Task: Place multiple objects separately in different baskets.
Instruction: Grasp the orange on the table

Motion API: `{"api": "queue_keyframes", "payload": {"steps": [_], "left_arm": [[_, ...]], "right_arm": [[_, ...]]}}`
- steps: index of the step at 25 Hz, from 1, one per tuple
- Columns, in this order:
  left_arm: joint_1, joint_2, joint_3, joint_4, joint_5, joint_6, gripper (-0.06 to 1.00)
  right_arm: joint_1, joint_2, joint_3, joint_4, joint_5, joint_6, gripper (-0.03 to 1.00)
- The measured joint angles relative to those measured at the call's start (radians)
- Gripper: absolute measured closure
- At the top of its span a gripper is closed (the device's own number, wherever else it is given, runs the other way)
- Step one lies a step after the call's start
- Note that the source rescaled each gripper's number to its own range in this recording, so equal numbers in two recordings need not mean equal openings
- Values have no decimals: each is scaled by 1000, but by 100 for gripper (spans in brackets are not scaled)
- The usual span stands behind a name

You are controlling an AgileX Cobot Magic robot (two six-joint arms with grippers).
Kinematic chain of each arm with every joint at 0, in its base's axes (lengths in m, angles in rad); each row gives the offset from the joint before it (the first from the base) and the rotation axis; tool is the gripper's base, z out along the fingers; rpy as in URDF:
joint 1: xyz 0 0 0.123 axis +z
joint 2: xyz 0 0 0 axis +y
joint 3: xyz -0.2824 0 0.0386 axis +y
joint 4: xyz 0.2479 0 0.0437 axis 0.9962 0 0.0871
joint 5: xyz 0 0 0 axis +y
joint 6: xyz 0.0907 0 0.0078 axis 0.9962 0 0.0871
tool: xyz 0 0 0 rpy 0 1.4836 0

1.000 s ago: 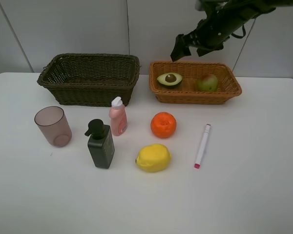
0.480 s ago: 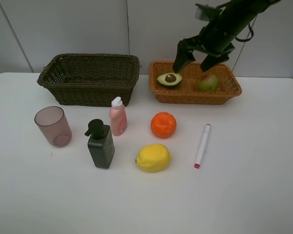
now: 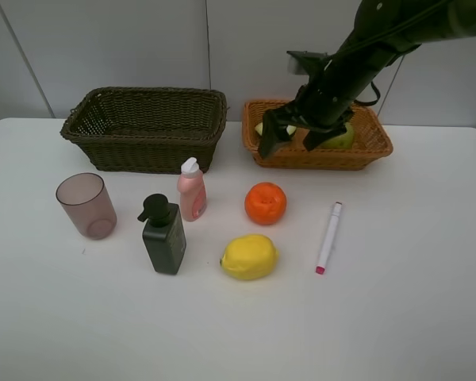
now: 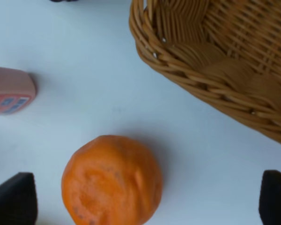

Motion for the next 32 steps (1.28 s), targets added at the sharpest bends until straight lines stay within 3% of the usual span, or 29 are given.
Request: {"api": "queue_keyframes", "payload": {"steps": [11, 23, 32], "left_arm": [[0, 0, 0, 0, 0, 0, 6], [0, 0, 0, 2, 0, 0, 6], [0, 0, 0, 2, 0, 0, 6]], "right_arm": [[3, -1, 155, 19, -148, 0, -3], [103, -1, 170, 41, -198, 5, -3], [111, 73, 170, 40, -229, 12, -3]]}}
